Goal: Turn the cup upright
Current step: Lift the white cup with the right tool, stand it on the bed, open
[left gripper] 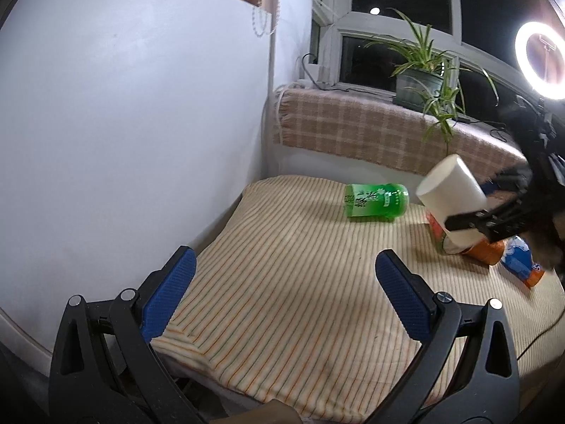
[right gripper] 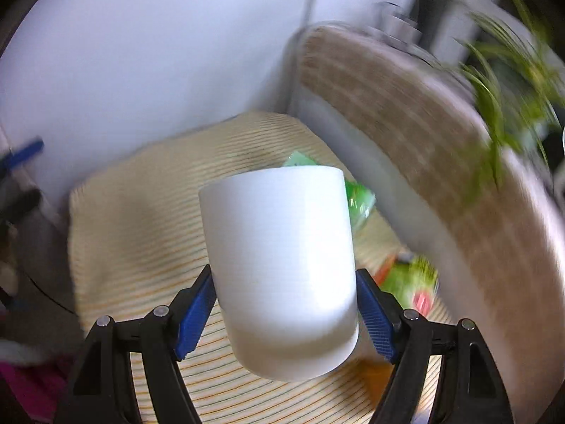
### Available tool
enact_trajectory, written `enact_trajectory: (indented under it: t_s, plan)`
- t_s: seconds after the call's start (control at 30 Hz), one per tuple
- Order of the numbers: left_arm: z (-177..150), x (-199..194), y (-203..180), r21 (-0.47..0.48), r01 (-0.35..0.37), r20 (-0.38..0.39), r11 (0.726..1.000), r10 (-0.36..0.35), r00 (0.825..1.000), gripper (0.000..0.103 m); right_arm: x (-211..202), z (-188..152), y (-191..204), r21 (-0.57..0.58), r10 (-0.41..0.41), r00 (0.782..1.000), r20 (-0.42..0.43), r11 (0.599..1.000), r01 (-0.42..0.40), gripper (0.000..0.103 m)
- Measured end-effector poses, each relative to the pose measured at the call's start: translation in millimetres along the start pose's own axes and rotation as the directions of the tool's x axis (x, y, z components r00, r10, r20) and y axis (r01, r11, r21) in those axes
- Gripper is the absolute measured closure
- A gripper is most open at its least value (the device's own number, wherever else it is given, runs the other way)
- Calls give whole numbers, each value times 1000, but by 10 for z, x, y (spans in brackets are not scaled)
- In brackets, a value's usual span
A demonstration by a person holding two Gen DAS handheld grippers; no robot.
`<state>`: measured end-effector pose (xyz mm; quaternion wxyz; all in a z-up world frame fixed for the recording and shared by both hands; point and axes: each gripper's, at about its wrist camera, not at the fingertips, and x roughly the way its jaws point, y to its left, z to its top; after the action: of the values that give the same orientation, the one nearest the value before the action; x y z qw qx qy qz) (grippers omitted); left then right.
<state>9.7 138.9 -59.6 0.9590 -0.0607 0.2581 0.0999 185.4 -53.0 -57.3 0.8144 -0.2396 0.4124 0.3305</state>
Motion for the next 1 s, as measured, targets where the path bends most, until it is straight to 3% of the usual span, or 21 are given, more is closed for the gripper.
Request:
enact_trajectory:
  t_s: [0.1,0.2,0.37,0.47,0.57,0.63,0.83,1.0]
  plan:
    - [17,18,-83,7,31,1,999,-31,1000,0,-120,-235,-46,168,47,998,29,984,-51,25]
    - [30,32,-204,17,63,-1,998,-62,998,0,-224,-562,-124,356,90,995,44,929,-100,25]
    - [23,78,-407,33,144,-39,989,-143,989,0,-211,-1096,-294,585,158,985,66,794,-166,25]
    - [-2,147,-506,13,226,-92,974,-224,970,0,-162,-1371,-381,679,153,986,71,717,-160,24]
    - [-27,197,-593,-18,275,-128,961,-275,953,3,-90,-1626,-501,779,191,975,112,593,-206,24]
    - [-35,220,-643,-38,300,-157,953,-302,940,5,-31,-1779,-563,818,203,971,123,534,-215,24]
    - [-41,219,-749,-43,342,-208,939,-343,916,5,65,-1936,-661,849,223,965,138,474,-231,24]
    - [-49,278,-785,-73,368,-253,927,-374,892,5,153,-1927,-650,855,237,963,132,464,-231,24]
